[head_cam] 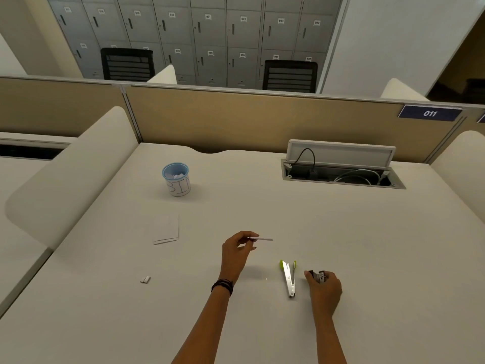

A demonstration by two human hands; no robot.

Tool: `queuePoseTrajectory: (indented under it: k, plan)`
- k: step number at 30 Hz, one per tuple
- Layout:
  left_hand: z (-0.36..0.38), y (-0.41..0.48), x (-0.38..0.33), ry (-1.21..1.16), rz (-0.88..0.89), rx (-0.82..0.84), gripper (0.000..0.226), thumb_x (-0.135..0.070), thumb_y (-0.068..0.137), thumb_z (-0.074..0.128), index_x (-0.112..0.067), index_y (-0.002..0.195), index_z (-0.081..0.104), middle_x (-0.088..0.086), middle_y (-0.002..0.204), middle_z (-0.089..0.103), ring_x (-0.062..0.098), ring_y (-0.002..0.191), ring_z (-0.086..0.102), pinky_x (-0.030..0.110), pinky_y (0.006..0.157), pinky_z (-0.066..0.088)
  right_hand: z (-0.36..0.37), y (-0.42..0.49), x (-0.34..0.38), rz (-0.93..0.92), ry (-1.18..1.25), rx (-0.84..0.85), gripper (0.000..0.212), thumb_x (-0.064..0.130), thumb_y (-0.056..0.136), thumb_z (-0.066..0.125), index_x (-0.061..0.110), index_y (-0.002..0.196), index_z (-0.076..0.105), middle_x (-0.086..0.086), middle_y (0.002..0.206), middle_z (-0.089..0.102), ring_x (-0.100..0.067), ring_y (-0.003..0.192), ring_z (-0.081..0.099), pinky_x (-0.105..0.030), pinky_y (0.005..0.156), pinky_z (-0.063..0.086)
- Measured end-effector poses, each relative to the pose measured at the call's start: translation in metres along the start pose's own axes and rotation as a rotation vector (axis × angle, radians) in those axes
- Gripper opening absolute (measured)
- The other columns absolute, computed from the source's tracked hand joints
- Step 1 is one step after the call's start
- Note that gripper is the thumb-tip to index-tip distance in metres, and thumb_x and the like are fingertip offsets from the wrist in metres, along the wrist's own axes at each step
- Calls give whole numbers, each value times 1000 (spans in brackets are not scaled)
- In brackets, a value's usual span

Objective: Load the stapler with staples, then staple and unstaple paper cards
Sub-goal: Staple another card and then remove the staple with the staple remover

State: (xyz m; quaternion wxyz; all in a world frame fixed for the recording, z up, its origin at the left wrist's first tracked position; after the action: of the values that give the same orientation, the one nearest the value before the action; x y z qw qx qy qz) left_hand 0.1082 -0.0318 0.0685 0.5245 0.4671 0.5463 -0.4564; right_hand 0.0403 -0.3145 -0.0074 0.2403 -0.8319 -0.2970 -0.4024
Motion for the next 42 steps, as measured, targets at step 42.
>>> queuePoseTrajectory:
  k: [42]
  plan:
    - [-31,5,-18,102,87,-11,18,-4,81,68,-21,86,69,-6,82,71,9,74,67,24,70,58,81,-75,145,-302,330,511,13,4,88,58,-2,98,64,-13,77,68,-17,59,67,-21,54,56]
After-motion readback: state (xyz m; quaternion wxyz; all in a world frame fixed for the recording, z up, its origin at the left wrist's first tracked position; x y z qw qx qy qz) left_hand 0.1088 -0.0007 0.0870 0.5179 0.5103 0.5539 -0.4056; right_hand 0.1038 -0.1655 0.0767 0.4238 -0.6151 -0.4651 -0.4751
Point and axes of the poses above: each hand's wrist, its own y-axis towards the middle knuckle, its own z-axis out of the palm, x = y × z, the point moved 9 cm from there along y, towards the middle knuckle
